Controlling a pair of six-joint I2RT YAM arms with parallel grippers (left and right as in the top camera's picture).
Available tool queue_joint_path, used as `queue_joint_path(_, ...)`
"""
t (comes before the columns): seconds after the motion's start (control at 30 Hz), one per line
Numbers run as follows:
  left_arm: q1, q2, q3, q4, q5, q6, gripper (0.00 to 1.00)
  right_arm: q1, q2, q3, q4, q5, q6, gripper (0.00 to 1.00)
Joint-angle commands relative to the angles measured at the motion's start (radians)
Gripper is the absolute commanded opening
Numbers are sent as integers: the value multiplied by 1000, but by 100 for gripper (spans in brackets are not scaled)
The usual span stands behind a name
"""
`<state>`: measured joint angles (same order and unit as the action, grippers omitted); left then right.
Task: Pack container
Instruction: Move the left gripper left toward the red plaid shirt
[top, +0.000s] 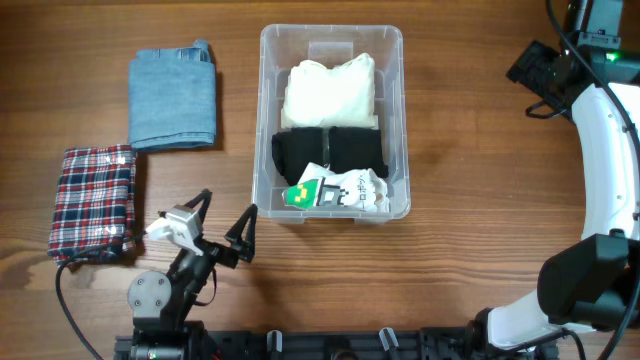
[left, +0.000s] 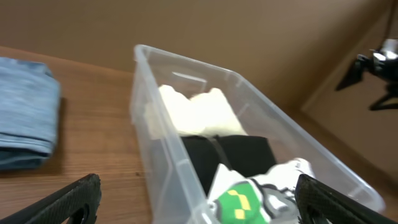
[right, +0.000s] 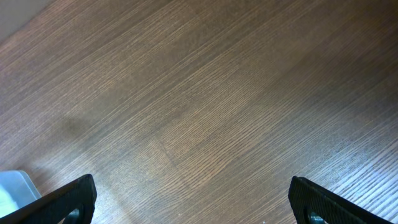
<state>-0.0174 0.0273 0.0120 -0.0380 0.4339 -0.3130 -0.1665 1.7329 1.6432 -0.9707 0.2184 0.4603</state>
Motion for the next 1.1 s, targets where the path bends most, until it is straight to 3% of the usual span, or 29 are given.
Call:
queue_joint_path(0.0, 8, 2, -2, 3, 78, -56, 100, -2, 10, -3, 3, 18, 13, 100)
queue_joint_path(0.3, 8, 46, 138, -169, 100, -31, 100, -2, 10, -3, 3, 18, 13, 100)
queue_joint_path(0.47, 8, 53, 142, -67, 111, -78, 100, -2, 10, -3, 3, 18, 14, 100)
queue_joint_path(0.6, 8, 53, 161, 49, 226, -149, 100, -2, 10, -3, 3, 17, 13, 100)
queue_joint_path(0.87, 8, 90, 376, -225, 224, -137, 100, -2, 10, -3, 3, 18, 13, 100)
queue_joint_path(1.0, 8, 162, 518, -411, 91, -138, 100, -2, 10, -3, 3, 18, 13, 100)
queue_joint_path(1.07, 8, 216, 603, -554, -55, -159, 100, -2, 10, -3, 3, 17, 13, 100)
